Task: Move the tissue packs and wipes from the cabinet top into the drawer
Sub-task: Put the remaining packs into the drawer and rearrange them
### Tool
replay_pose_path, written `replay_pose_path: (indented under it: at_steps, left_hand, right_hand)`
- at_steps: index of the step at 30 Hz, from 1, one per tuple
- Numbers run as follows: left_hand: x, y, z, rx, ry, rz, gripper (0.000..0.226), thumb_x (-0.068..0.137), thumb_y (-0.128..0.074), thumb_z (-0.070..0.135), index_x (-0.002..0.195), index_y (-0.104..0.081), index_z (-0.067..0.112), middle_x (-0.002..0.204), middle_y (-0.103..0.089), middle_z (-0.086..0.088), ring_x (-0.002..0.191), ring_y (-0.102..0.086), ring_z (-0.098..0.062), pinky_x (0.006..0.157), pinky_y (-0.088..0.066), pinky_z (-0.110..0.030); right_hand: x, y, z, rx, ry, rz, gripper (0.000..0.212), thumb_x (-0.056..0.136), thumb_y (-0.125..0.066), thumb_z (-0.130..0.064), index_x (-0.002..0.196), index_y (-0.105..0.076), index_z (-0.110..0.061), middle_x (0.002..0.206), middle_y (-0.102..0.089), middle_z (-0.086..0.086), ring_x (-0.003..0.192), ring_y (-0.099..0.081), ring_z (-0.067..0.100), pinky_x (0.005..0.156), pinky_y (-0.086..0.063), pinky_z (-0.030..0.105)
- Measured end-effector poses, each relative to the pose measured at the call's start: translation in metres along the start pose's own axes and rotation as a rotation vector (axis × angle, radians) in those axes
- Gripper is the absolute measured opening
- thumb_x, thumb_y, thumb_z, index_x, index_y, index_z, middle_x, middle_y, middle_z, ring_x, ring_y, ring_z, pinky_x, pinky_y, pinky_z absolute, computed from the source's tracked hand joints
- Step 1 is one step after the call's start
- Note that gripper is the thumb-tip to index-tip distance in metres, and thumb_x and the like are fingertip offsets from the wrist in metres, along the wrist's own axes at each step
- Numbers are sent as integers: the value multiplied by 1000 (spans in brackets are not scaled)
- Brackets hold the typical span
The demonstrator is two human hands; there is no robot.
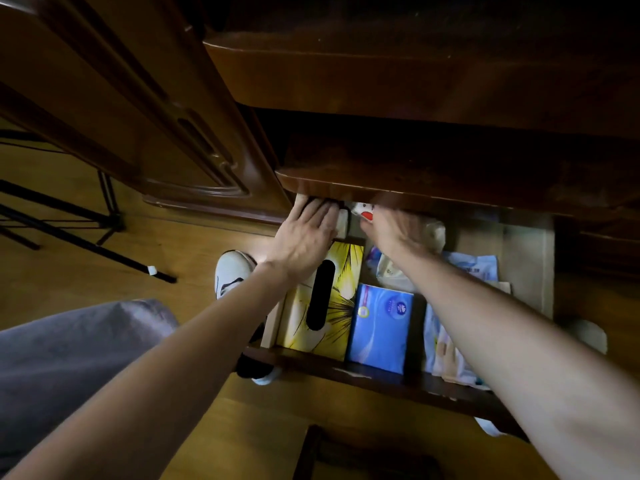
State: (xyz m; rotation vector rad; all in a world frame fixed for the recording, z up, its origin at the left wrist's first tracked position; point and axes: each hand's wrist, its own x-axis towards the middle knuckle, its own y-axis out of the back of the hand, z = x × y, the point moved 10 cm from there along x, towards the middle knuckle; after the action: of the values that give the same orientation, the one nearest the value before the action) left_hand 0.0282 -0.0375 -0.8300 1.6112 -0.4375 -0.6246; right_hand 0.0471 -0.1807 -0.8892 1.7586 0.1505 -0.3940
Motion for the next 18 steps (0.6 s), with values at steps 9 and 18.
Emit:
replay_pose_path:
  at_steps: [9,18]
  left_hand:
    - [-77,44,-17,-690,394,372,50,99,-57,48,140,-53,20,133,-60,2,123,-52,-14,105,-45,-36]
    - [-94,41,26,-1736,519,130,80,77,-89,41,141,-49,15,121,-71,0,113,-69,-14,98,-57,-36]
  right_hand:
    - [-58,40,-6,251,23,340,50,82,-78,-47,106,-58,-7,102,-70,17,96,-66,33,84,-46,38]
    - [-154,66,-52,513,231,210,81,82,-77,-37,146,-29,-20,133,-55,7,113,-60,23,86,-55,37]
